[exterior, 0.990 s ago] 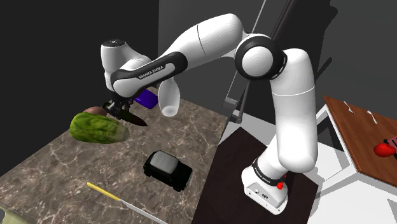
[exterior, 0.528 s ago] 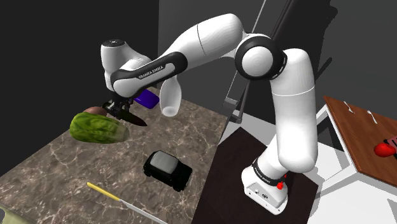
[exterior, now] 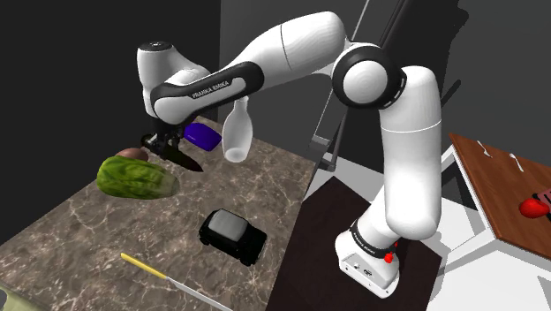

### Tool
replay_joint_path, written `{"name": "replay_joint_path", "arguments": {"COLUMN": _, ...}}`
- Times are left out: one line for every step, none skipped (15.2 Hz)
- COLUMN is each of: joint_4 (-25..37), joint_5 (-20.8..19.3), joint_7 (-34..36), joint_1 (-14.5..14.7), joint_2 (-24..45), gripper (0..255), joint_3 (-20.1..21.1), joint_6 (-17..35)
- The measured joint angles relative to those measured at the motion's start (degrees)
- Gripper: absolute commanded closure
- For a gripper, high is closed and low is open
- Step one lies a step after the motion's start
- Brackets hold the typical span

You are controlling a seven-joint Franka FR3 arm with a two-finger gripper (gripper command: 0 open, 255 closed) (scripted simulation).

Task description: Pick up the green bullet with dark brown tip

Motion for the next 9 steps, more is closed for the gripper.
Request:
{"name": "replay_joint_path", "arguments": {"joint_4": 0.03, "joint_5": 0.17, "joint_7": -0.14, "joint_1": -0.11, "joint_2": -0.52, "gripper": 255, "joint_3": 0.11, "joint_6": -0.54}}
{"name": "replay_joint_path", "arguments": {"joint_4": 0.13, "joint_5": 0.3, "joint_7": -0.19, "joint_1": -0.15, "joint_2": -0.89, "gripper": 255, "joint_3": 0.19, "joint_6": -1.0}}
{"name": "replay_joint_path", "arguments": {"joint_4": 0.22, "joint_5": 0.47, "joint_7": -0.25, "joint_1": -0.19, "joint_2": -1.43, "gripper": 255, "joint_3": 0.32, "joint_6": -1.62}}
{"name": "replay_joint_path", "arguments": {"joint_4": 0.79, "joint_5": 0.56, "joint_7": -0.35, "joint_1": -0.18, "joint_2": -1.56, "gripper": 255, "joint_3": 0.37, "joint_6": -2.29}}
{"name": "replay_joint_path", "arguments": {"joint_4": 1.21, "joint_5": 0.64, "joint_7": -0.43, "joint_1": -0.18, "joint_2": -1.68, "gripper": 255, "joint_3": 0.42, "joint_6": -2.83}}
{"name": "replay_joint_path", "arguments": {"joint_4": 1.21, "joint_5": 0.79, "joint_7": -0.51, "joint_1": -0.26, "joint_2": -2.13, "gripper": 255, "joint_3": 0.51, "joint_6": -3.28}}
{"name": "replay_joint_path", "arguments": {"joint_4": 1.65, "joint_5": 0.91, "joint_7": -0.62, "joint_1": -0.27, "joint_2": -2.38, "gripper": 255, "joint_3": 0.58, "joint_6": -3.94}}
{"name": "replay_joint_path", "arguments": {"joint_4": 2.14, "joint_5": 1.02, "joint_7": -0.68, "joint_1": -0.25, "joint_2": -2.59, "gripper": 255, "joint_3": 0.64, "joint_6": -4.64}}
{"name": "replay_joint_path", "arguments": {"joint_4": 2.38, "joint_5": 1.1, "joint_7": -0.72, "joint_1": -0.25, "joint_2": -2.79, "gripper": 255, "joint_3": 0.7, "joint_6": -5.07}}
